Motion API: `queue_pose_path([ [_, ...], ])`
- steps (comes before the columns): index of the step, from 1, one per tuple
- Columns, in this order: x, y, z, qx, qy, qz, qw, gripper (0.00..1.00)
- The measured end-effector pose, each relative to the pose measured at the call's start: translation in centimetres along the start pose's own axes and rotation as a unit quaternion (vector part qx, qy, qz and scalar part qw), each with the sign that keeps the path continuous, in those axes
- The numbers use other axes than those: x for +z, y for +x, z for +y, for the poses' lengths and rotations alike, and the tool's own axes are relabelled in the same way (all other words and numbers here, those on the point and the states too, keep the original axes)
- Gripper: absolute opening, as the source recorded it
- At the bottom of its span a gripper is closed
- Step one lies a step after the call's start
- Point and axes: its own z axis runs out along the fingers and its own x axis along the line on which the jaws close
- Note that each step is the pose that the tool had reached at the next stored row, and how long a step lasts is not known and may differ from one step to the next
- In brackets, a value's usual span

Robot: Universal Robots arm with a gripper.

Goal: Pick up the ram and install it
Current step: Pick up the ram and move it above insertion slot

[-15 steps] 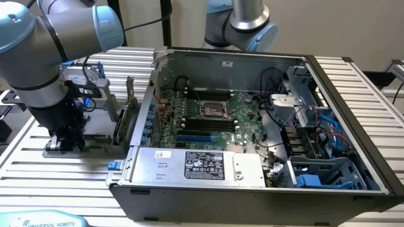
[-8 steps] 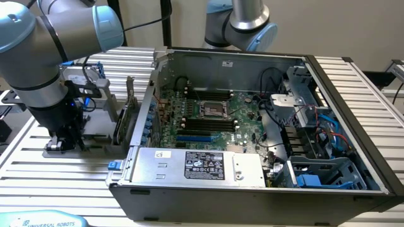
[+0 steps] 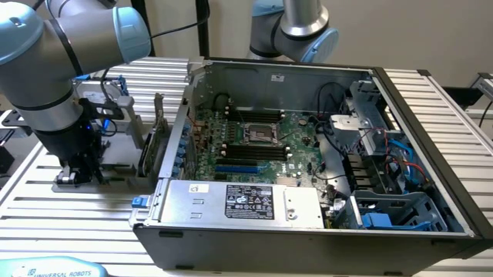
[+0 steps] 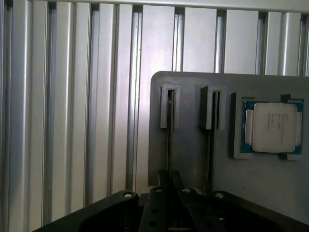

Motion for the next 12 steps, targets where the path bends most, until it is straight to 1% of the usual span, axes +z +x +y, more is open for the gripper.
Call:
queue_pose_path([
  [3,-0.02,0.0,0.0,0.0,0.0001,-0.0001,1.0,0.14],
  [6,-0.37,0.0,0.01,0.0,0.0,0.0,1.0,0.14],
  [9,-1.16,0.0,0.04,0.0,0.0,0.0,1.0,0.14],
  [12,-2.47,0.0,0.09,0.0,0.0,0.0,1.0,0.14],
])
